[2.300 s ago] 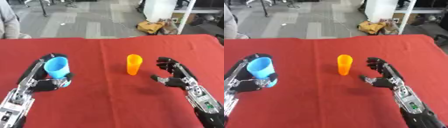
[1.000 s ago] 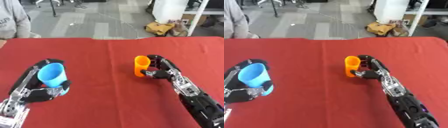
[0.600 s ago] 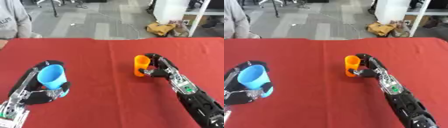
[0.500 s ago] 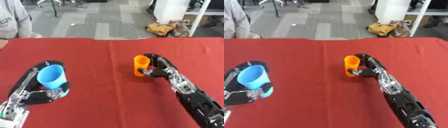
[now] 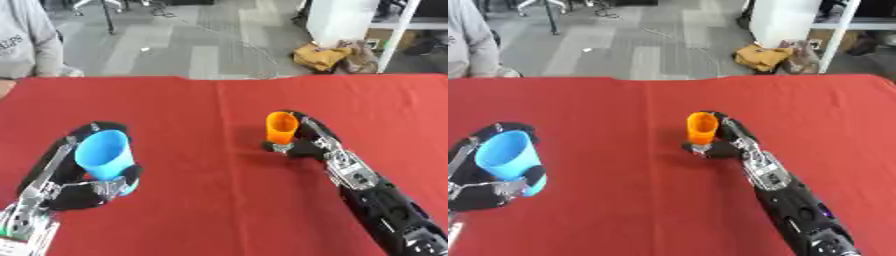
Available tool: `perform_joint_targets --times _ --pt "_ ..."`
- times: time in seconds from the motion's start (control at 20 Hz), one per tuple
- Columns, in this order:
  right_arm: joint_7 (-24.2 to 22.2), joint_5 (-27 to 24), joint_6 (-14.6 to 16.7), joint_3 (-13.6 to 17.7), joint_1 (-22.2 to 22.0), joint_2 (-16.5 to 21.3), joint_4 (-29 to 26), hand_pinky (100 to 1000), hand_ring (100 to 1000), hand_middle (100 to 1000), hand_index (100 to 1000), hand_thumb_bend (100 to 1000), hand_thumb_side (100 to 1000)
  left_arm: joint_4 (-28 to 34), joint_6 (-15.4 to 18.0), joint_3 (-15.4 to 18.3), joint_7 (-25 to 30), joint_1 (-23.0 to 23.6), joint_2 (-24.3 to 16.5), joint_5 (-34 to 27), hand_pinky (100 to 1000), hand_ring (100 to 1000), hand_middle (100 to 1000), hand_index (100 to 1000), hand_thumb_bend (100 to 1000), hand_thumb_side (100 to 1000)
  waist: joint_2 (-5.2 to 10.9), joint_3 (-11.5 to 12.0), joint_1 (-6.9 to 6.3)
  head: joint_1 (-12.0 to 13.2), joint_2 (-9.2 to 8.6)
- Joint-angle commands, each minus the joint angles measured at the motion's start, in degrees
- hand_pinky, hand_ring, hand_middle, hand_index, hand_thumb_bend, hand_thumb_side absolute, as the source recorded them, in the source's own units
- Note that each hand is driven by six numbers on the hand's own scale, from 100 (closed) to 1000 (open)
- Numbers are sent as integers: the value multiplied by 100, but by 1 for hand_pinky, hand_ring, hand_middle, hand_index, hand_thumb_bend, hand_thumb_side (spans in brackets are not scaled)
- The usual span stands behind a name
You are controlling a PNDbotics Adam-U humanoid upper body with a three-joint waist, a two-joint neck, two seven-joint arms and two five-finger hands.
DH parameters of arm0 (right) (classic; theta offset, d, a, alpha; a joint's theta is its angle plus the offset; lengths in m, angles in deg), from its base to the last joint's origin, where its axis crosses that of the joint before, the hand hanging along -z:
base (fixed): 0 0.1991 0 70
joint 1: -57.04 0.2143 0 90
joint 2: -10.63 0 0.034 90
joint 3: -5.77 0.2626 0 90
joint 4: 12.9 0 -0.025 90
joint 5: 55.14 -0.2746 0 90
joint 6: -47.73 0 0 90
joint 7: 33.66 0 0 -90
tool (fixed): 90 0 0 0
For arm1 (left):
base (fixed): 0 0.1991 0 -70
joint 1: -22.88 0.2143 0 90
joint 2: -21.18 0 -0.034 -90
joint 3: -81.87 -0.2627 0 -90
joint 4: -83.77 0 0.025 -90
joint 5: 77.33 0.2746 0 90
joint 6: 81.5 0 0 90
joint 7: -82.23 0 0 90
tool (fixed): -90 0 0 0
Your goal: Pour the contents of one cup into another cup.
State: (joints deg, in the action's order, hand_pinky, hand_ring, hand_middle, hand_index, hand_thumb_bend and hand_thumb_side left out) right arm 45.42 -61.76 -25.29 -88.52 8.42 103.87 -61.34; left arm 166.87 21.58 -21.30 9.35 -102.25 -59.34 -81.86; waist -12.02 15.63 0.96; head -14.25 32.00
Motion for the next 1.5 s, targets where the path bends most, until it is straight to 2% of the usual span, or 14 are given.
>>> perform_joint_targets --times 0.05,0.15,0.2,0.35,0.5,0.85,1.15,1.5 --pt "-37 63 6 -30 111 -47 -6 775 641 647 810 553 100 84 9 31 21 -57 -9 -46 459 508 575 735 440 100 78 11 -25 -19 -75" --pt "-16 81 -1 -45 108 -101 -15 741 590 600 786 511 100 81 11 33 24 -58 -5 -46 460 508 575 735 438 100 77 13 -28 -22 -75" --pt "4 90 -8 -52 104 -123 -24 723 565 574 769 439 100 80 13 35 25 -57 -3 -47 460 508 575 735 437 100 77 15 -29 -25 -75" --pt "59 119 -50 -78 80 -175 -72 703 539 560 760 307 100 76 15 46 25 -53 -5 -49 460 508 575 735 436 100 78 18 -27 -23 -73" --pt "87 102 -96 -91 45 -214 -139 688 519 551 749 224 100 76 19 61 18 -56 -13 -50 460 508 575 735 434 100 83 17 -21 -19 -76" --pt "188 -9 -109 -165 -73 -275 -693 669 489 539 737 213 100 124 18 107 -32 -141 -157 -65 460 507 565 735 441 100 101 -5 -19 6 -80" --pt "-11 -227 -167 -403 -190 -288 -1595 670 492 539 737 202 100 193 -35 132 -90 -360 -517 -248 455 504 557 731 458 100 139 -6 -46 3 -74" --pt "-79 -238 -269 -496 -256 -334 -1797 670 493 539 740 207 100 212 -40 116 -71 -449 -624 -251 449 501 552 729 471 100 158 29 -76 -33 -82"
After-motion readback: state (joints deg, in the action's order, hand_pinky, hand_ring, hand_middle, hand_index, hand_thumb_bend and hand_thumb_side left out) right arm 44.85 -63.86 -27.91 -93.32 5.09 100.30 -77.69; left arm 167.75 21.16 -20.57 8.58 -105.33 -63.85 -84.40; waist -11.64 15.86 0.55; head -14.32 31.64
